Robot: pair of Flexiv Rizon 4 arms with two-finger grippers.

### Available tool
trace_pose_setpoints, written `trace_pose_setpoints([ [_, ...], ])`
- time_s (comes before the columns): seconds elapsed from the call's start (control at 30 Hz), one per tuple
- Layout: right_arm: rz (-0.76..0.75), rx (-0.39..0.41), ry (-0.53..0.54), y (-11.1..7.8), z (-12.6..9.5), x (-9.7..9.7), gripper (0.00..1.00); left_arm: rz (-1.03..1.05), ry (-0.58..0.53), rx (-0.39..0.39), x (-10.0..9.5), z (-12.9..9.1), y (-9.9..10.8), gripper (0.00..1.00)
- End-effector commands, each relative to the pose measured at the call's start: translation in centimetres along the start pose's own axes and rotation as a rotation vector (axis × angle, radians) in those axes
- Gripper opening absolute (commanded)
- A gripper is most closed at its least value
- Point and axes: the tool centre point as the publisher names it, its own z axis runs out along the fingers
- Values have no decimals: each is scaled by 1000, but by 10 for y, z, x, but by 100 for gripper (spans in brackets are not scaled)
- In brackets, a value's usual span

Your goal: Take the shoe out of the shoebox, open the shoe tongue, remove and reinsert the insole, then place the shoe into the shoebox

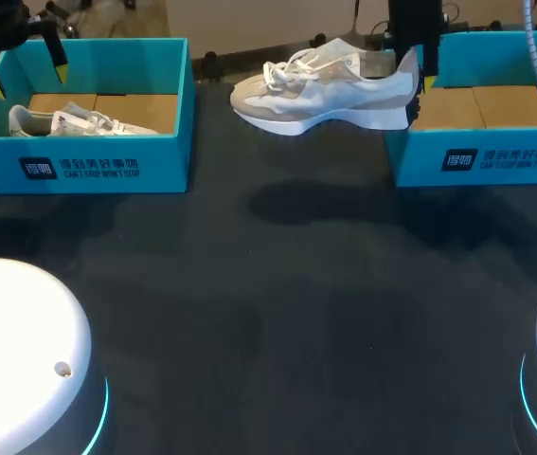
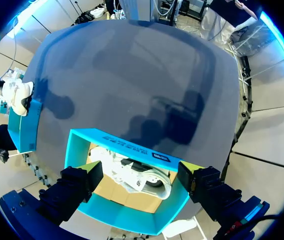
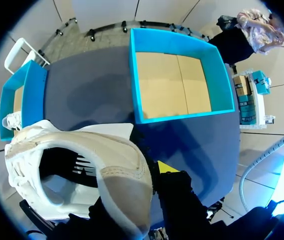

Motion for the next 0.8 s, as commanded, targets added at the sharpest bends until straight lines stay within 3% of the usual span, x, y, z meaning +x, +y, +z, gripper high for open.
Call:
trace_pose_setpoints([
  [0.03,0,-13,38,-19,-1,0,0,0,1,-4,1,0,-1,100],
  [0.27,43,6,52,-72,6,11,0,0,1,-4,1,0,-1,100],
  [0.63,86,-19,84,-141,4,52,0,0,1,-4,1,0,-1,100],
  [0.8,86,2,81,-176,4,62,0,0,1,-4,1,0,-1,100],
])
